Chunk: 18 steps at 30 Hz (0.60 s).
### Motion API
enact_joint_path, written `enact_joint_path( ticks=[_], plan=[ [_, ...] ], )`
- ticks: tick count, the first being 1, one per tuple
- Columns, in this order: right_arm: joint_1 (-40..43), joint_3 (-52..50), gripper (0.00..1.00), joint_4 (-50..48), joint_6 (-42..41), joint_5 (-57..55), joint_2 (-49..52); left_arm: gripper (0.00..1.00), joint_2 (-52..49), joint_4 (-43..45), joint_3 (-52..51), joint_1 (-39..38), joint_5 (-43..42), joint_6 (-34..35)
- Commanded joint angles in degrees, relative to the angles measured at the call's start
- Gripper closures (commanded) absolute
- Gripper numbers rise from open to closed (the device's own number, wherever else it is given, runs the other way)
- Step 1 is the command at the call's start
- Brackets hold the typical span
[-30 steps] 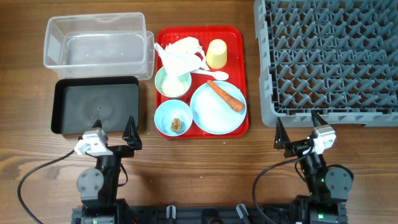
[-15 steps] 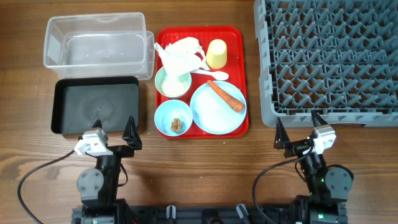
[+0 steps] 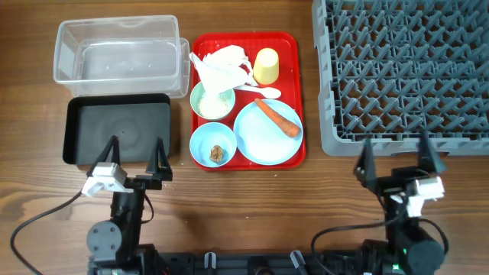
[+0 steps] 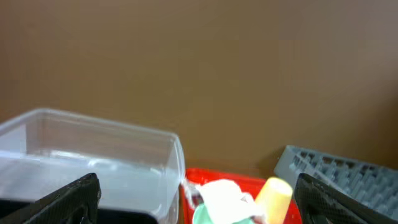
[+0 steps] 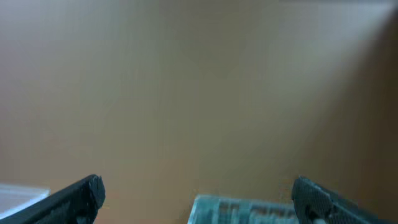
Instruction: Sort waste into correct bins and load items into the dishwasher rack
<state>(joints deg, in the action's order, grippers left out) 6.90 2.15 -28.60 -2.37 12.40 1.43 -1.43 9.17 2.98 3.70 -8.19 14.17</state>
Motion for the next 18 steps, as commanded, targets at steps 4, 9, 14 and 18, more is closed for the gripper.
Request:
enact_joint_path(
  ticks=[4,9,14,18],
  plan=[
    [-0.1,16.3,0.00,-0.8,9.1,-1.0,15.4,0.00,-10.4,-0.2,17.0,0.2,0.3,-5.0],
    [-0.1,39.9,0.00,7.6,10.4,16.0,36.3,0.00,-27.8,-16.6,37.9,0.2,0.3,-6.5],
    [-0.2,67.4,0.00,40.3,9.7,25.2,53.8,0.00,-46.4,-39.5,62.6,0.2,0.3,-6.5],
    [-0.4,81.0,0.00,61.9,9.7,29.7,64.7,0.00,-60.5,-56.8,76.9,0.1,-0.4,-6.5]
  ],
)
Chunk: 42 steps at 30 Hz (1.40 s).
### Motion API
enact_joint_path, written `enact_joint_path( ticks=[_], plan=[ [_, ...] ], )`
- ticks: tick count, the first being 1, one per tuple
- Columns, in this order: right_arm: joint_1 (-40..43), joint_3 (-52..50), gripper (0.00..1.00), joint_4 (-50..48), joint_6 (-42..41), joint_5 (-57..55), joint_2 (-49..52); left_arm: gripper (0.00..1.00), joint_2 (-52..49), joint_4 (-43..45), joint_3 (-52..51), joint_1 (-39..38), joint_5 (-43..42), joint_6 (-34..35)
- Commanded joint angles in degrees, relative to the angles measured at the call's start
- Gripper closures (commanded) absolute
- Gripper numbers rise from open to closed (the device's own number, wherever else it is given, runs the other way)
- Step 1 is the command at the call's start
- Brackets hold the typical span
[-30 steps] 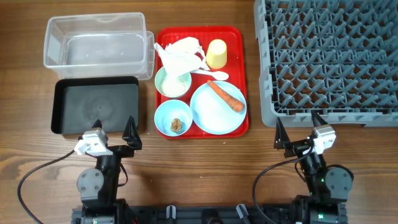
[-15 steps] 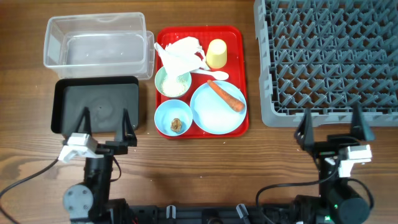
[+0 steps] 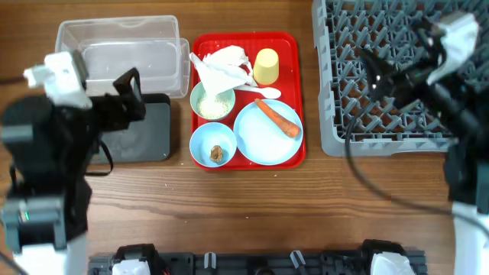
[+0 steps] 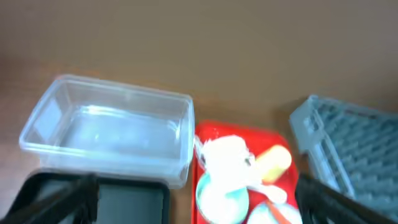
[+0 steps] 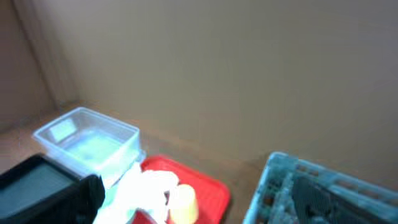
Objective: Sort waste into correct bins and load items into the dishwasher rack
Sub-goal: 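Reach left gripper to the light-blue bowl with the mushroom and grasp it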
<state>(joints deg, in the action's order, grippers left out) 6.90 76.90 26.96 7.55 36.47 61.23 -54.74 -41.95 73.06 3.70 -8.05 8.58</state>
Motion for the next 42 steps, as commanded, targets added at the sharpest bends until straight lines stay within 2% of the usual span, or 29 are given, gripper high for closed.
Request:
enact_joint_path(
  ticks=[1,4,6,8,9,10,12,13,14,17,19,27,35,42],
  plan=[
    [-1.0,8.2,0.00,10.1,-0.2,5.7,7.0,0.00,-10.3,-9.0,9.0,-0.4,-0.5,-0.9],
    [-3.3,9.8,0.00,15.6,-0.2,7.4,10.7,0.00,-19.1,-12.8,10.4,-2.6,-3.0,-0.4],
    [-3.4,9.8,0.00,17.0,-0.6,8.9,12.4,0.00,-22.9,-15.5,10.4,-2.7,-9.1,2.6],
    [-3.3,9.7,0.00,19.4,-8.9,9.1,14.1,0.00,-26.3,-15.8,10.4,-2.8,-17.4,2.6],
    [-3.4,9.7,0.00,20.0,-9.0,9.3,14.5,0.00,-27.5,-15.7,10.4,-3.2,-20.9,2.6],
    [-3.3,9.7,0.00,20.3,-8.9,9.3,14.8,0.05,-28.9,-15.8,10.4,-4.9,-22.0,2.5],
    [-3.3,9.7,0.02,20.3,-8.4,8.4,15.1,0.13,-32.6,-17.6,10.4,-12.0,-14.0,3.0],
    [-3.3,9.7,0.02,20.5,-8.5,7.2,15.1,0.15,-34.8,-18.2,10.4,-16.5,-7.7,6.1],
    [-3.4,9.7,0.02,21.3,-9.0,5.9,15.1,0.21,-37.1,-17.9,10.4,-20.9,-2.4,10.1],
    [-3.3,9.7,0.02,23.7,-9.2,2.9,15.1,0.40,-43.8,-16.9,10.4,-30.1,6.6,18.1],
    [-3.3,9.7,0.03,24.9,-9.1,1.7,15.1,0.44,-47.4,-17.0,10.4,-33.1,10.7,22.0],
    [-3.3,9.7,0.03,26.8,-9.0,0.4,15.1,0.55,-57.6,-14.0,10.4,-37.0,11.1,22.4],
    [-3.3,9.7,0.03,26.9,-9.0,0.3,15.1,0.95,-58.9,-12.9,9.3,-37.0,11.1,22.4],
    [-3.3,9.7,0.03,28.0,-9.0,-1.1,15.1,0.96,-58.8,-14.8,9.4,-37.1,10.3,22.4]
  ],
)
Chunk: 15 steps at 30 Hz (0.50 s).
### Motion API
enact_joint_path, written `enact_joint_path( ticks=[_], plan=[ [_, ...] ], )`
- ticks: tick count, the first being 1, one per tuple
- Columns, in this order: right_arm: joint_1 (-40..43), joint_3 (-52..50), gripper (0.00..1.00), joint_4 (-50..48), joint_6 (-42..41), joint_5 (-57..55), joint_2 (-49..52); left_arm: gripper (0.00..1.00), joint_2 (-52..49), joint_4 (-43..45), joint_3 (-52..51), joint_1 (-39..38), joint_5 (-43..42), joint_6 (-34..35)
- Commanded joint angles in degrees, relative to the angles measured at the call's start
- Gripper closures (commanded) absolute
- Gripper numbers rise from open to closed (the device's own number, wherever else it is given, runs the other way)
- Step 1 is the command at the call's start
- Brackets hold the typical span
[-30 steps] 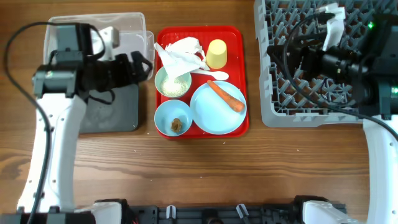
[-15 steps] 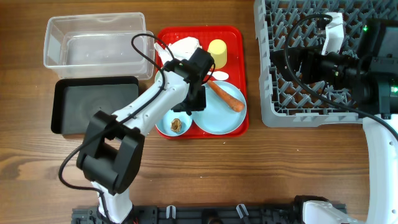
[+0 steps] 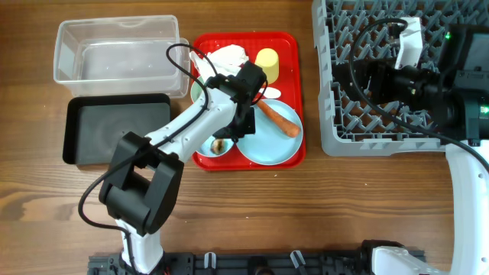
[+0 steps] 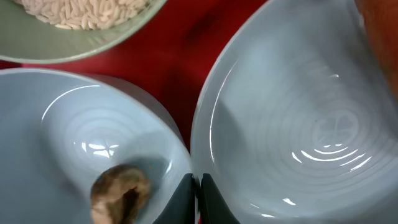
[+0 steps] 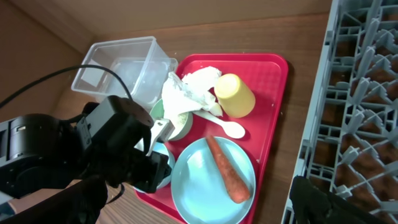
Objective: Sort waste into correct bins and load items into the dishwasher rack
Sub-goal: 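Reach left gripper to the light-blue bowl with the mushroom and grasp it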
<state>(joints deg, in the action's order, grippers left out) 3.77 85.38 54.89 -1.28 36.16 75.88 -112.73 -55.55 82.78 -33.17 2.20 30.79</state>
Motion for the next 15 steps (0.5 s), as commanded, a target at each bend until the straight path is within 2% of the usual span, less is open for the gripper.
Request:
enact_joint_path(
  ticks=[1,5,12,13,14,15],
  plan=[
    [-0.2,1.2,0.03,0.0,-0.2,-0.8,0.4,0.96,-0.3,-2.9,0.2,-0.2,-1.3,0.2],
    [-0.2,1.2,0.03,-0.2,-0.2,-0.8,0.4,0.96,3.0,-8.3,4.2,-0.3,-2.4,0.1],
    [-0.2,1.2,0.02,-0.2,-0.2,-0.8,0.4,0.96,4.9,-9.1,5.3,-0.4,1.0,-0.3],
    [-0.2,1.2,0.02,-0.2,-0.2,-0.8,0.4,0.90,4.9,-9.0,5.2,-0.4,0.9,-0.5],
    [-0.2,1.2,0.02,-0.2,-0.2,-0.8,0.4,0.70,4.9,-8.8,4.4,-0.5,0.9,-0.8],
    [-0.2,1.2,0.02,-0.2,-0.2,-0.8,0.4,0.62,4.9,-8.5,3.5,-0.5,0.9,-1.4]
  ],
)
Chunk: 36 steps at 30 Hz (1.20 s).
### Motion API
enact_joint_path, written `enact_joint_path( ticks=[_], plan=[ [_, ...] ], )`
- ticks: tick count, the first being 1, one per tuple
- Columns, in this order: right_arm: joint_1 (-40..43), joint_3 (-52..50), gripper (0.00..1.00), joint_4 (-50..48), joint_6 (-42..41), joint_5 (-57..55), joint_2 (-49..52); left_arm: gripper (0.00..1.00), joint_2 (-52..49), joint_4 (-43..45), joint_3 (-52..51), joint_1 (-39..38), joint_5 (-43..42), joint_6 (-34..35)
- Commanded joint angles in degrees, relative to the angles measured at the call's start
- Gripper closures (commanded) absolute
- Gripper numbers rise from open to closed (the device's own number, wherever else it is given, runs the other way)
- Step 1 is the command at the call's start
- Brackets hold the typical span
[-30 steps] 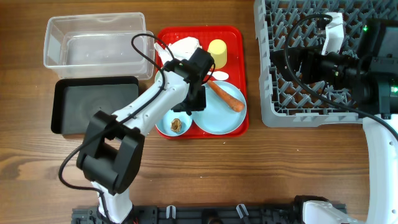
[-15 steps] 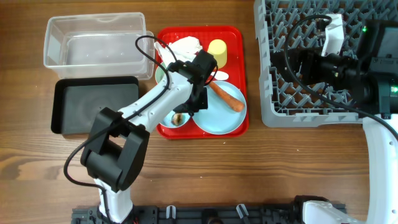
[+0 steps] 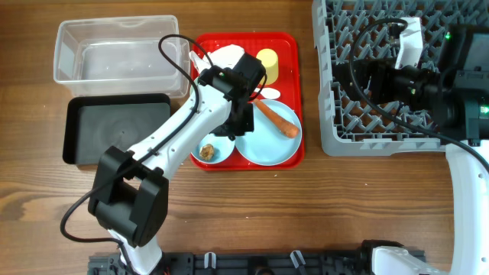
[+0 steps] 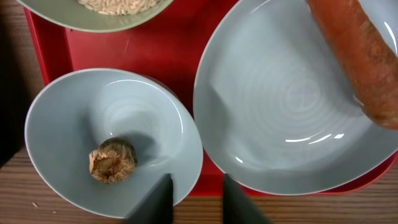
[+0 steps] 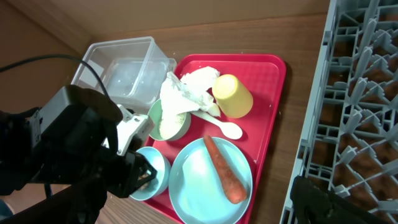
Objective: Sort waste into correct bins and load items into the dishwasher rack
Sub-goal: 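Reach left gripper to the light-blue bowl with the mushroom and grasp it, then carry the bowl over the black tray and tip the mushroom out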
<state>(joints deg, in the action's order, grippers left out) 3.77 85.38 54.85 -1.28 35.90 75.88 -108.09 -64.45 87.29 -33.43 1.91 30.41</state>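
Note:
On the red tray [image 3: 298, 46] a small blue bowl [image 3: 210, 150] holding a brown food lump [image 4: 112, 160] sits at the front left, its near rim over the tray's edge. My left gripper [image 4: 198, 202] hovers open, its fingers on either side of that bowl's right rim. Beside it a blue plate [image 4: 280, 106] carries a carrot [image 4: 357, 56]. A green bowl of rice [image 5: 169, 119], a yellow cup [image 5: 232, 95], a white spoon [image 5: 227, 129] and crumpled paper [image 5: 186, 90] lie further back. My right gripper [image 5: 196, 208] hangs wide open, high above the grey dish rack [image 3: 397, 69].
A clear plastic bin [image 3: 118, 50] stands at the back left, with a black bin [image 3: 114, 130] in front of it. The left arm's cable loops over the clear bin's right end. Bare wooden table runs along the front.
The left gripper was shut and low at the gap between bowl and plate; now it is higher and open. The small bowl sits a little further front-left. The right arm has not moved.
Both arms rested open at the table's near edge. Then both were raised, the left over the black bin, the right over the rack. Later the left gripper was shut down by the small bowl's rim. Now it is open above it, the bowl shifted slightly.

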Motion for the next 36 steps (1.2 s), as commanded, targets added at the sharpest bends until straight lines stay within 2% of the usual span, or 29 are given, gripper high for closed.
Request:
enact_joint_path(
  ticks=[1,3,8,14,17,21,24,32,36],
  plan=[
    [-0.2,1.2,0.02,-0.2,-0.2,-0.5,0.4,0.58,0.1,1.3,-3.1,-0.2,1.2,-1.7],
    [-0.2,1.2,0.01,-0.2,-0.2,-1.2,0.5,0.58,-0.3,3.3,-5.9,-0.2,1.2,-1.7],
    [-0.2,1.1,0.01,0.1,-0.2,-1.6,0.5,0.70,-0.5,9.6,-11.9,-0.2,0.9,-1.6],
    [-0.2,1.1,0.01,0.3,-0.2,-1.6,0.5,0.78,-0.5,13.3,-15.5,-0.2,0.5,-1.6],
    [-0.2,1.1,0.01,0.3,-0.2,-1.6,0.5,0.96,-0.5,14.3,-15.8,-0.2,0.4,-1.4],
    [-0.2,1.1,0.01,0.3,-0.2,-1.6,0.5,0.96,-0.3,14.0,-15.7,-0.2,-1.7,-1.4],
    [-0.2,1.1,0.01,0.3,-0.3,-1.6,0.5,0.96,0.8,9.6,-13.2,-0.2,-3.1,-1.4],
    [-0.2,1.1,0.01,0.2,-0.2,-3.6,0.5,0.96,6.3,-1.4,2.7,0.2,-3.1,-1.7],
    [-0.2,1.1,0.01,-0.5,-0.3,-3.6,0.5,0.96,12.0,-4.4,3.1,9.3,-7.5,-3.2]
  ],
)
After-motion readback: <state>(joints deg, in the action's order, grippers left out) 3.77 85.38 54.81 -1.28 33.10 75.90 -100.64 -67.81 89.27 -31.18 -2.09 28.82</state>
